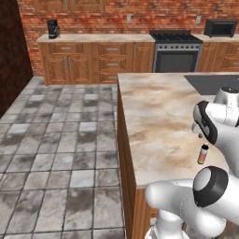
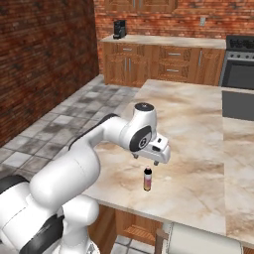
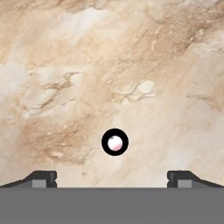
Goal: Place the large bottle from the dining counter next to the other large bottle outside the sink, and place the small bottle from the dining counter next to the other small bottle inside the sink.
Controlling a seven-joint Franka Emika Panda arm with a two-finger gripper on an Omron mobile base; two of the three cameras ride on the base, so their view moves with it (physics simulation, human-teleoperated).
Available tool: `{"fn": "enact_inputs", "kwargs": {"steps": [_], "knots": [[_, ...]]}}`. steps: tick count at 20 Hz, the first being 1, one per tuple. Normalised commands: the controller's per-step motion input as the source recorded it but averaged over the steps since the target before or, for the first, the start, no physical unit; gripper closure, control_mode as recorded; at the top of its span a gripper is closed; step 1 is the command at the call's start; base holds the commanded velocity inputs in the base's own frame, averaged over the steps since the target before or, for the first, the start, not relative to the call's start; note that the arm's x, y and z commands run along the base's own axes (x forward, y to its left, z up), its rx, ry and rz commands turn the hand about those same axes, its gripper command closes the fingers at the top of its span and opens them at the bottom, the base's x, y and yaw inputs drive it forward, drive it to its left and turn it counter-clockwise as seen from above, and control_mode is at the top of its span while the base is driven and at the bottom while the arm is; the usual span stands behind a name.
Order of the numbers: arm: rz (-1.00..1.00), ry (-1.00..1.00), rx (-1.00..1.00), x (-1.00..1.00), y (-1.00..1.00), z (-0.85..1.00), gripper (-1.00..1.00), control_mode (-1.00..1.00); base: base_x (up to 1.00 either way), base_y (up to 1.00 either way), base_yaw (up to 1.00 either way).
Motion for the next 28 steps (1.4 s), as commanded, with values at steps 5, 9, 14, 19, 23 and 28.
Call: {"fn": "enact_inputs", "kwargs": {"steps": [5, 9, 14, 19, 23, 28], "knots": [[0.0, 0.02, 0.0, 0.06, -0.05, -0.06, -1.0, -1.0, 0.0, 0.0, 0.0], [0.0, 0.03, 0.0, 0.0, -0.03, -0.06, -1.0, -1.0, 0.0, 0.0, 0.0], [0.0, 0.03, 0.0, 0.0, 0.0, -0.03, -1.0, -1.0, 0.0, 0.0, 0.0], [0.0, 0.03, 0.0, 0.0, 0.0, -0.05, -1.0, -1.0, 0.0, 0.0, 0.0], [0.0, 0.04, 0.0, 0.0, 0.0, -0.07, -1.0, -1.0, 0.0, 0.0, 0.0], [0.0, 0.0, 0.01, 0.01, 0.0, -0.14, -1.0, -1.0, 0.0, 0.0, 0.0]]}}
